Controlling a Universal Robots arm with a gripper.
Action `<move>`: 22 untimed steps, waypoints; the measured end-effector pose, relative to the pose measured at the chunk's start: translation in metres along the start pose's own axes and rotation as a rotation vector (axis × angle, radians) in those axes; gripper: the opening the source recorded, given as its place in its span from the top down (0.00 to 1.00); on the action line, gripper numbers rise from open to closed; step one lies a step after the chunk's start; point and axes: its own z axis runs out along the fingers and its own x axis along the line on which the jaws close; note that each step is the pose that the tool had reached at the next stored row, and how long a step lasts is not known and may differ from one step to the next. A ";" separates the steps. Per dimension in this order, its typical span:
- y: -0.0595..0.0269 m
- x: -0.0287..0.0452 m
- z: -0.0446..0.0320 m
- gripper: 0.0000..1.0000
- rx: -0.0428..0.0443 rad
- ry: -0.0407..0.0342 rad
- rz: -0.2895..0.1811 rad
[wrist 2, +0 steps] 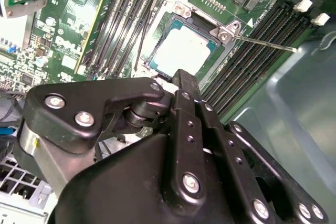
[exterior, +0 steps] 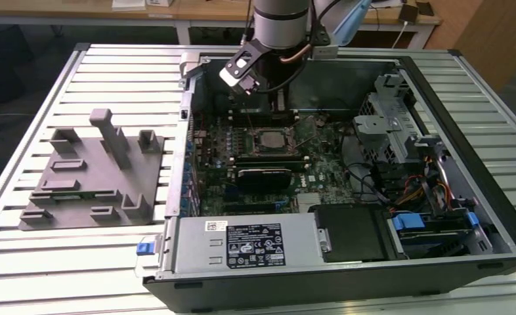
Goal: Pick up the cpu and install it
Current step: 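Close the cpu cover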
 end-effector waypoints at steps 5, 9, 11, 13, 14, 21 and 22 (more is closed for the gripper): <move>0.0007 -0.0001 -0.0101 0.89 -0.0006 -0.0006 0.000; 0.0011 -0.0002 -0.0163 0.89 -0.0010 -0.0010 0.000; 0.0011 -0.0002 -0.0163 0.89 -0.0012 -0.0007 0.000; 0.0011 -0.0002 -0.0164 0.89 -0.0012 -0.0007 0.000; 0.0014 -0.0002 -0.0164 0.89 -0.0012 -0.0009 0.000; 0.0188 0.0001 -0.0153 0.89 -0.0011 -0.0009 0.000; 0.0221 0.0001 -0.0150 0.89 -0.0011 -0.0008 0.000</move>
